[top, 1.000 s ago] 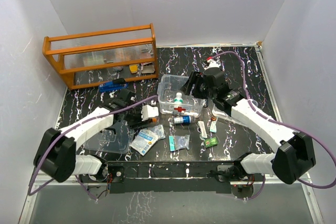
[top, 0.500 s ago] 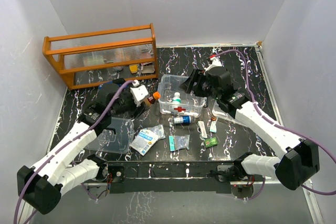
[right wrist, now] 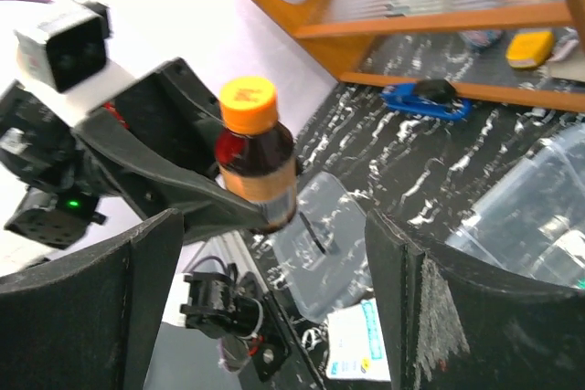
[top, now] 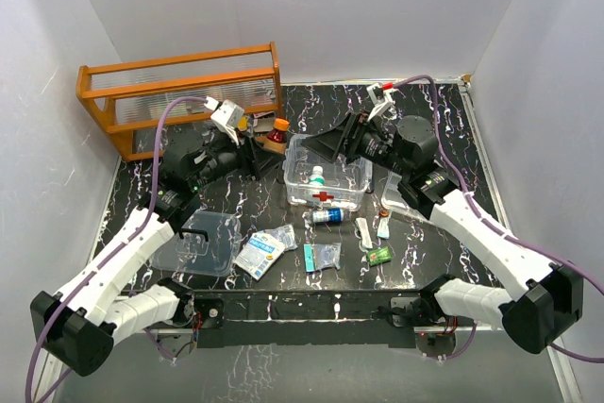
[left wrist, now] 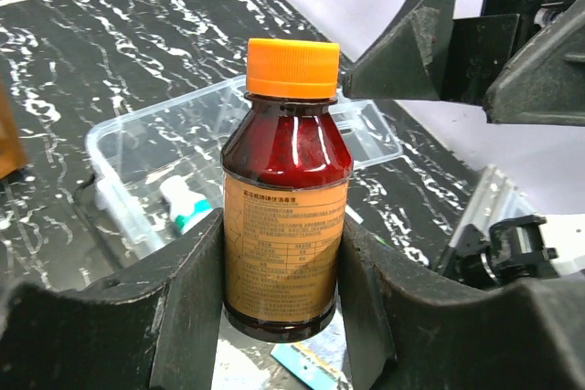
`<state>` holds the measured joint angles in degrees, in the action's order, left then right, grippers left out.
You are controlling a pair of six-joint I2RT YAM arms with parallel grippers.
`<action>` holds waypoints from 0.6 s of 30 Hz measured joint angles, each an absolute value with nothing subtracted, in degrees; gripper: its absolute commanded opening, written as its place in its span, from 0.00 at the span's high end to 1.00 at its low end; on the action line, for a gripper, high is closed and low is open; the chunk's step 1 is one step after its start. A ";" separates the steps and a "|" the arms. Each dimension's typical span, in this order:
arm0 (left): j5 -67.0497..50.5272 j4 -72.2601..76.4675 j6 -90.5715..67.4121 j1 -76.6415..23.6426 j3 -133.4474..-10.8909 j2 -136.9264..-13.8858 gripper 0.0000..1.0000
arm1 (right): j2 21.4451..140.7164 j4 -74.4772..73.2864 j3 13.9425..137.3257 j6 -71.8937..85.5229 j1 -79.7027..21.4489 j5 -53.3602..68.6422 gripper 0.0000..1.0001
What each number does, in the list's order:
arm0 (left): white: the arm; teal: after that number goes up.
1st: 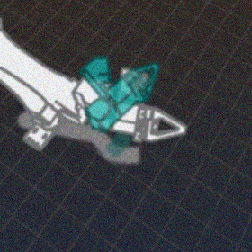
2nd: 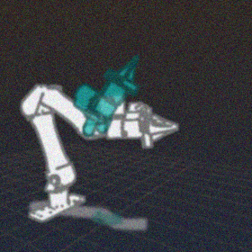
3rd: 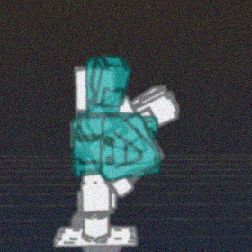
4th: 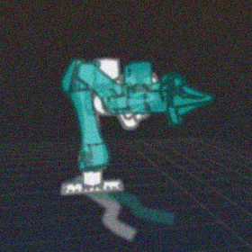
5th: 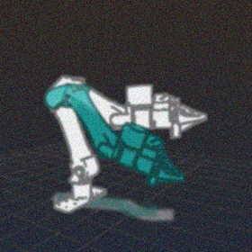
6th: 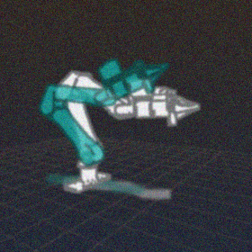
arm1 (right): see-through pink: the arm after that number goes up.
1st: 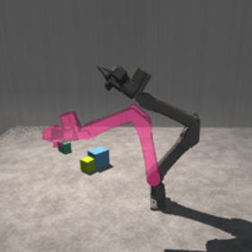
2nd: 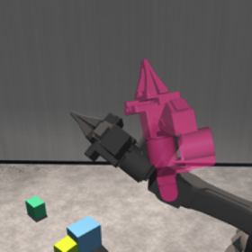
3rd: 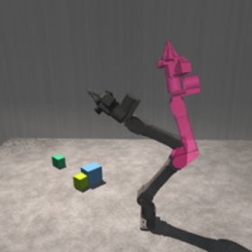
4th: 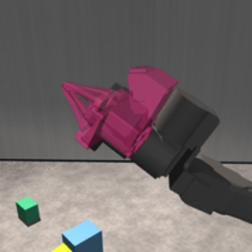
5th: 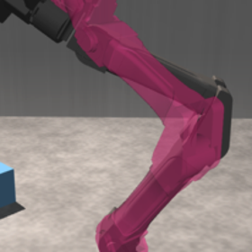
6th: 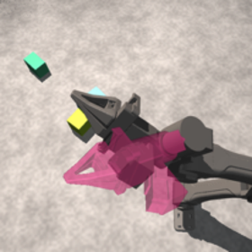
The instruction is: Organize the medicine kit
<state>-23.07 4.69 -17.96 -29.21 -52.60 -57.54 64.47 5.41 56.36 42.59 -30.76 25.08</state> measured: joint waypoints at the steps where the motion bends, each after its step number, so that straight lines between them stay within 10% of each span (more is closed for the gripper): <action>1: -23.70 5.32 -19.07 -29.21 -52.60 -57.87 0.68 | 64.51 6.90 56.36 43.51 -30.89 25.41 0.20; 18: -32.56 12.43 -22.28 -29.21 -52.47 -60.66 0.67 | 72.82 11.88 61.34 46.30 -37.26 27.81 0.33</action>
<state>-32.56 12.43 -22.28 -29.21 -52.47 -60.66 72.82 11.88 61.34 46.30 -37.26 27.81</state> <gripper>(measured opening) 0.438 0.734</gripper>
